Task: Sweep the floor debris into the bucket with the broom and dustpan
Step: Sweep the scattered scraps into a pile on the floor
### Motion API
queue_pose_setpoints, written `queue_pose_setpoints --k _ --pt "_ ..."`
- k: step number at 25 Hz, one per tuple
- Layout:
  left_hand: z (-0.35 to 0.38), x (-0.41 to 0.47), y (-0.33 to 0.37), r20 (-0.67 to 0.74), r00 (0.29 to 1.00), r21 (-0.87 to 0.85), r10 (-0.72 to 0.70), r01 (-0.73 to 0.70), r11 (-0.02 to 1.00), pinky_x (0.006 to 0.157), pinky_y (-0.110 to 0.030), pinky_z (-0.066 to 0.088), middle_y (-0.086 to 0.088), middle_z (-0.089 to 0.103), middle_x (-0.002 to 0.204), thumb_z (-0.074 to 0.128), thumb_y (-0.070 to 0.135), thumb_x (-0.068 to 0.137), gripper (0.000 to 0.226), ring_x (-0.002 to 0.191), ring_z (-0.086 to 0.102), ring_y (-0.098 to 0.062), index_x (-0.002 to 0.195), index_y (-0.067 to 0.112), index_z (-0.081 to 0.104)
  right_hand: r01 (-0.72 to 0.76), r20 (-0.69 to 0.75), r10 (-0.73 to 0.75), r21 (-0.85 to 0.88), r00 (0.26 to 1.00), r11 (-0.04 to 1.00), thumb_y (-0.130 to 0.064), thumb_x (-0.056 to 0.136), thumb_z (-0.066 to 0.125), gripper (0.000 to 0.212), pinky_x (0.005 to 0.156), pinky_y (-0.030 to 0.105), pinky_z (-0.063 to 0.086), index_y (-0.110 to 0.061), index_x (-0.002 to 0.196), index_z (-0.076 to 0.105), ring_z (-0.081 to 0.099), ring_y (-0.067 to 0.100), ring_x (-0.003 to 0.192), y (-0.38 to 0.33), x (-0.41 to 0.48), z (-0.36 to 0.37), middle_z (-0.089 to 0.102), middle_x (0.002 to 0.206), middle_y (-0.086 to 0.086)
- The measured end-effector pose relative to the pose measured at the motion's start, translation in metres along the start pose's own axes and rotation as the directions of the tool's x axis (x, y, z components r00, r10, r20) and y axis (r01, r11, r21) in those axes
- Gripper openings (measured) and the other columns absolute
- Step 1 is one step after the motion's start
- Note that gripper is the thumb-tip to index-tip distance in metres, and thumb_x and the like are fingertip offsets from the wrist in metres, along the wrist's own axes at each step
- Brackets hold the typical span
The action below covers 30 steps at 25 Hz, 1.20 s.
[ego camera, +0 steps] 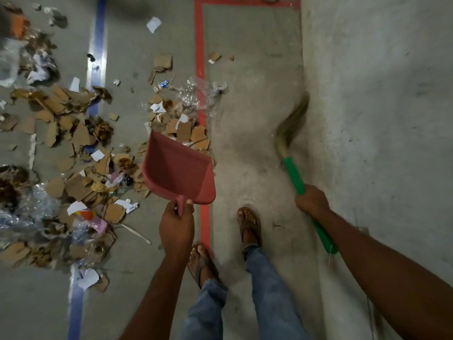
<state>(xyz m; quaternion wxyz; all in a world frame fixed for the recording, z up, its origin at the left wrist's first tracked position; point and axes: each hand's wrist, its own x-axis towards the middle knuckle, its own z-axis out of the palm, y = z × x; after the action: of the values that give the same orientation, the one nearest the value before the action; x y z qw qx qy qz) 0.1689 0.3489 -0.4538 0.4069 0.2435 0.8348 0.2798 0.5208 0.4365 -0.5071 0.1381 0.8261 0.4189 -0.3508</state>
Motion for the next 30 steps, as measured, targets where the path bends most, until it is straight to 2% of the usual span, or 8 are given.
queue_pose_setpoints --k 2,10,15,18,21,23,25,30 --pt "0.006 0.006 0.004 -0.045 0.999 -0.028 -0.016 0.015 0.999 0.075 -0.051 0.06 0.005 0.072 0.084 0.049 0.066 0.084 0.044 0.077 0.07 -0.023 0.099 0.029 0.066 0.137 0.056 -0.13 -0.139 0.99 0.981 -0.022 0.081 0.057 0.059 0.083 0.035 0.056 -0.018 0.139 0.053 0.066 0.032 0.101 -0.035 0.018 0.004 0.067 0.119 0.013" --pt "0.03 -0.001 0.033 -0.172 0.979 -0.121 -0.11 0.09 0.989 0.075 -0.052 0.059 0.003 0.072 0.089 0.048 0.072 0.083 0.05 0.08 0.069 -0.024 0.101 0.029 0.066 0.519 0.294 -0.464 -0.148 0.836 0.842 -0.008 0.081 0.059 0.087 0.09 0.039 0.055 -0.024 0.16 0.026 0.064 0.032 0.112 -0.101 -0.035 0.003 0.061 0.135 0.015" --pt "-0.003 -0.018 0.034 -0.288 0.938 -0.198 -0.193 0.139 0.97 0.078 -0.051 0.059 0.006 0.071 0.087 0.053 0.058 0.096 0.031 0.08 0.069 -0.021 0.104 0.03 0.065 0.427 0.131 -0.435 0.081 0.891 0.9 -0.003 0.088 0.056 0.068 0.087 0.036 0.056 -0.034 0.148 0.048 0.066 0.019 0.096 -0.07 -0.129 -0.024 0.069 0.118 0.001" --pt "-0.035 -0.027 0.016 -0.336 0.915 -0.233 -0.221 0.147 0.961 0.079 -0.05 0.058 0.006 0.07 0.084 0.055 0.05 0.1 0.026 0.077 0.068 -0.02 0.101 0.026 0.066 0.333 0.144 -0.343 0.092 0.928 0.938 -0.014 0.094 0.054 0.044 0.076 0.032 0.052 -0.057 0.1 0.054 0.063 0.015 0.079 -0.064 -0.184 -0.027 0.066 0.085 -0.014" --pt "-0.064 -0.031 -0.019 -0.329 0.908 -0.268 -0.26 0.174 0.947 0.081 -0.049 0.058 0.007 0.07 0.085 0.055 0.052 0.097 0.026 0.08 0.069 -0.022 0.1 0.029 0.065 0.263 0.182 -0.26 0.008 0.948 0.965 -0.034 0.098 0.052 0.013 0.075 0.031 0.053 -0.041 0.096 0.061 0.063 0.016 0.076 -0.072 -0.2 0.019 0.067 0.083 -0.009" --pt "-0.083 -0.037 -0.046 -0.338 0.902 -0.27 -0.268 0.18 0.946 0.081 -0.047 0.057 0.004 0.07 0.086 0.056 0.052 0.096 0.027 0.082 0.069 -0.024 0.1 0.027 0.066 0.292 0.25 -0.243 -0.181 0.937 0.939 -0.04 0.094 0.051 0.031 0.091 0.039 0.055 -0.028 0.12 0.064 0.067 0.026 0.102 -0.078 -0.193 0.073 0.071 0.114 0.009" --pt "-0.103 -0.044 -0.068 -0.356 0.893 -0.282 -0.275 0.179 0.943 0.079 -0.046 0.057 0.003 0.071 0.086 0.055 0.055 0.094 0.032 0.083 0.069 -0.027 0.1 0.026 0.067 0.363 0.281 -0.288 -0.267 0.915 0.893 -0.035 0.082 0.053 0.062 0.107 0.037 0.046 -0.018 0.142 0.052 0.054 0.031 0.13 -0.106 -0.192 0.121 0.057 0.141 0.015" --pt "-0.159 -0.044 -0.117 -0.393 0.867 -0.322 -0.307 0.183 0.929 0.079 -0.053 0.058 0.005 0.072 0.085 0.05 0.069 0.083 0.043 0.08 0.07 -0.026 0.094 0.03 0.064 0.465 0.349 -0.402 -0.119 0.847 0.877 -0.028 0.067 0.051 0.052 0.08 0.038 0.059 -0.014 0.115 0.065 0.069 0.035 0.099 -0.239 -0.226 0.177 0.071 0.109 0.014"
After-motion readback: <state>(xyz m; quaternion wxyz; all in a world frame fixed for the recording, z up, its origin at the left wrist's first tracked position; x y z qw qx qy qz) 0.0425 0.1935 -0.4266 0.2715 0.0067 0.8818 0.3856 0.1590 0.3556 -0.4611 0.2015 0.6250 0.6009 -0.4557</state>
